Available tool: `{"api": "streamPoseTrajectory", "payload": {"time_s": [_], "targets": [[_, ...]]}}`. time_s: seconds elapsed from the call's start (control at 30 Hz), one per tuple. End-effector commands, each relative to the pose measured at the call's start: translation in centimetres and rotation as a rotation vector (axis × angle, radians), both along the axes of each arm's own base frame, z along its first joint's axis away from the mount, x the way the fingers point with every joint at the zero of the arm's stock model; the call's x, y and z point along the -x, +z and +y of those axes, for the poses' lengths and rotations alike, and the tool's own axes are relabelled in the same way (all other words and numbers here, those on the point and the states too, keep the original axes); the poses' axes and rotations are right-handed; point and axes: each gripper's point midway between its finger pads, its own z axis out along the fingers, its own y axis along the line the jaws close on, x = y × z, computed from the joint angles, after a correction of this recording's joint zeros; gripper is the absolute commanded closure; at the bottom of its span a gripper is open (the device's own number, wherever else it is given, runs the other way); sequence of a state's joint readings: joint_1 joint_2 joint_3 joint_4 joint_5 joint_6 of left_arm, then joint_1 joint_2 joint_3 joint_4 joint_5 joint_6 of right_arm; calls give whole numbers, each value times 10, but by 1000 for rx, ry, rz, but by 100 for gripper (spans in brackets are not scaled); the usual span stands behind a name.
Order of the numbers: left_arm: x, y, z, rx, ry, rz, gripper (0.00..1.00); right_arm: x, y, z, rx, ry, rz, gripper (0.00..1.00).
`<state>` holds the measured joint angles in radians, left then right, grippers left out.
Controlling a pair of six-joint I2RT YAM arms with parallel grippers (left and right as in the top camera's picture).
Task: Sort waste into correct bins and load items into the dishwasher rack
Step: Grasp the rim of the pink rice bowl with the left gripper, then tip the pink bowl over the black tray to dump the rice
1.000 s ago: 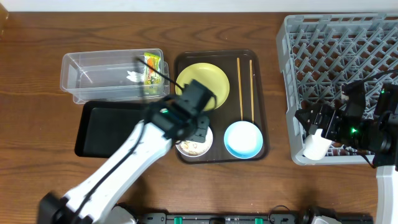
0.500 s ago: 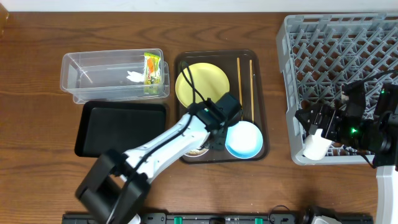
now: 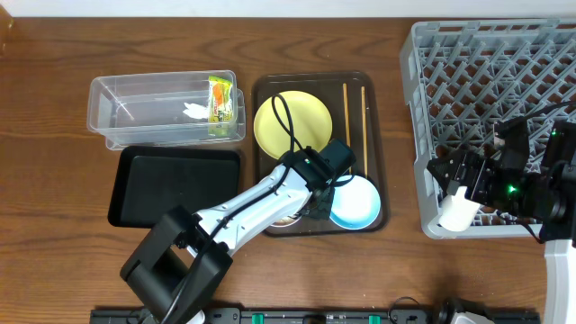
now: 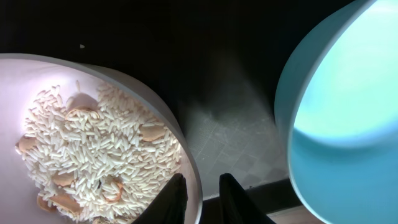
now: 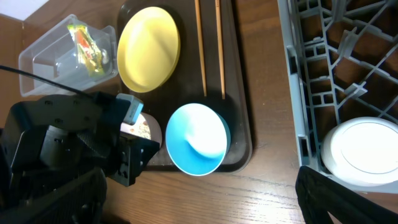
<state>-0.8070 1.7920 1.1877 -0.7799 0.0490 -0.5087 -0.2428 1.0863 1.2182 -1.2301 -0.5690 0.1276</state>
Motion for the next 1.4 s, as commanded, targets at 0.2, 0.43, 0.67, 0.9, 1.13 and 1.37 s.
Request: {"api": "streamPoseTrajectory", "payload": {"time_s": [0.2, 0.43, 0.67, 0.9, 1.13, 1.37], "targets": [[6, -18, 5, -49, -1, 42, 94, 0, 4, 4, 3, 24, -13, 6], [-5, 44, -5, 36, -32, -45, 94, 0, 3, 4, 2, 24, -10, 6], [-10, 120, -4, 294, -37, -101, 94, 1, 3, 4, 2, 24, -7, 6], [-21, 138, 53, 452, 41, -3, 94, 4, 2, 5, -1, 24, 7, 6], [-39, 133, 107, 769, 171, 51, 94, 4, 2, 5, -1, 24, 7, 6], [-54, 156, 152, 1200, 265, -73, 94, 4, 2, 5, -1, 24, 6, 6]]}}
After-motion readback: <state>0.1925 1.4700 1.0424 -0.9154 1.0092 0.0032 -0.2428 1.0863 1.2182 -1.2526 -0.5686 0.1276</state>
